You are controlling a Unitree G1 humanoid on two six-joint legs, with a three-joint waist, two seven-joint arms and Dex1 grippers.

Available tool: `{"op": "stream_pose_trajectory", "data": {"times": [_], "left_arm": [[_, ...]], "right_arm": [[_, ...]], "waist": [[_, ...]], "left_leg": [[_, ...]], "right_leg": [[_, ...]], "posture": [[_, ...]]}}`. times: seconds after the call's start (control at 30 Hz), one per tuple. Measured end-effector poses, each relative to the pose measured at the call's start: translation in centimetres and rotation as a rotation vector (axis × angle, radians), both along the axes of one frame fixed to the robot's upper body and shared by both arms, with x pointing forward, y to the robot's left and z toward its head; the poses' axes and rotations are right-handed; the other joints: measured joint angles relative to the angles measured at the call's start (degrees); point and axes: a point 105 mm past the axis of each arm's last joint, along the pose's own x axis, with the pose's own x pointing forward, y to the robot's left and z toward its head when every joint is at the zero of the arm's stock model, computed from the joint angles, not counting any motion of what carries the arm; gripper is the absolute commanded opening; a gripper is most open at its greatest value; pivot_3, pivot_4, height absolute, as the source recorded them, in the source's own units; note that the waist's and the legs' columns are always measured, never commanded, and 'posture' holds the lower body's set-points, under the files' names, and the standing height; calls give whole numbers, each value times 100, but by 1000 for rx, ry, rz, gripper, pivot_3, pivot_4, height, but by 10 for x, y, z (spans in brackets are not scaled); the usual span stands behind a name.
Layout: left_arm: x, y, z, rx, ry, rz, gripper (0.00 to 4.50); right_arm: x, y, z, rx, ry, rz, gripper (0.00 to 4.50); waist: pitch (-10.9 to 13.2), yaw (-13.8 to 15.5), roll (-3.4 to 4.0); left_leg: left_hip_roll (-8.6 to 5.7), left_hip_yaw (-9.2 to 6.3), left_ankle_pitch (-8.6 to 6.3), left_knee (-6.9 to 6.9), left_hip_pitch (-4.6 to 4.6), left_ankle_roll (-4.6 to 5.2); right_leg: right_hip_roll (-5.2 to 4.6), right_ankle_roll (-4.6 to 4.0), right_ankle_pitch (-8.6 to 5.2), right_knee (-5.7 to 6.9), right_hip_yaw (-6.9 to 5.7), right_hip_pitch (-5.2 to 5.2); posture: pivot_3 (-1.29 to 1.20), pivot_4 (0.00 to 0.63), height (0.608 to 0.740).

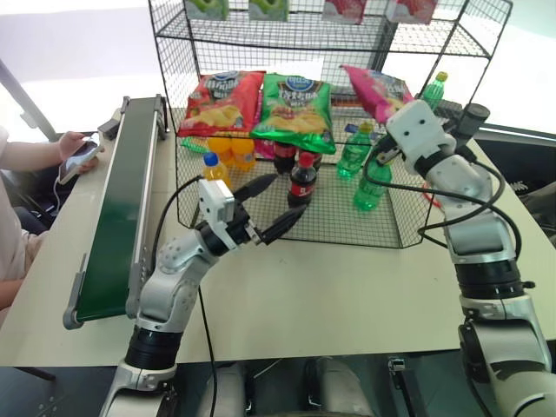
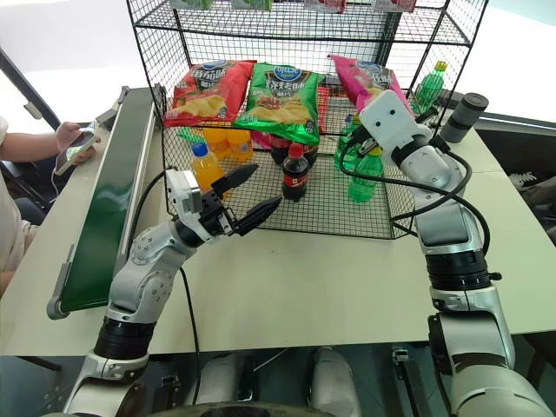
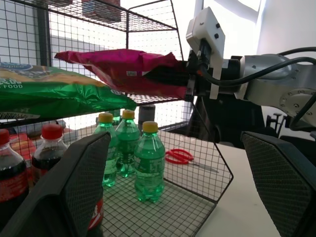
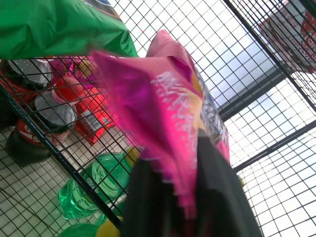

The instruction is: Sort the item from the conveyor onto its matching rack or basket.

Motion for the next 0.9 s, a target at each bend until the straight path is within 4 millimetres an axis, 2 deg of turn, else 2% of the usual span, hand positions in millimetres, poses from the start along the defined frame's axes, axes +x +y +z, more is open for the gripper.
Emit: {"op": "stream_pose_trajectory", "data": {"times": [0.23,0.53,0.57,0.67,0.8,0.87,0.9], "left_arm": [[0,-1,0,4,-4,3,4500],[-1,-2,-1,8,-2,-3,4500],[-1,-3,-1,9,-2,-5,4500],[-1,-5,-2,11,0,-11,4500],[-1,-5,-2,13,0,-10,4500],[-1,-4,-2,14,-1,-11,4500],[-2,-4,-2,15,-2,-11,4500]], "right_arm": [[10,7,1,-6,-19,-35,29],[14,8,-3,-33,-13,-69,29],[14,8,-3,-32,-13,-69,533],[14,7,-3,-18,-7,-68,1620],[11,9,-4,10,24,-26,3609],[9,9,-2,67,38,2,4432],[7,8,0,121,42,19,4432]], "waist": [[0,-12,1],[0,-2,1],[0,-2,1],[0,-3,1],[0,-3,1],[0,0,1],[0,4,1]], "left_leg": [[1,1,1,0,0,-1],[0,0,15,0,-2,-26],[0,0,15,-1,-1,-26],[0,0,14,-1,-1,-25],[0,0,1,-1,-1,-2],[0,0,-2,-1,-2,4],[1,-1,-3,-1,-1,5]], "right_leg": [[1,0,0,1,0,-1],[-2,0,0,-1,0,-1],[-2,0,0,0,0,-1],[-2,0,0,0,0,-1],[-2,0,0,-1,0,-1],[-2,0,0,-1,0,-1],[-2,0,0,-1,0,0]], "posture": [[0,150,740],[0,150,740],[0,150,740],[0,150,740],[0,150,740],[0,150,740],[0,150,740]]}}
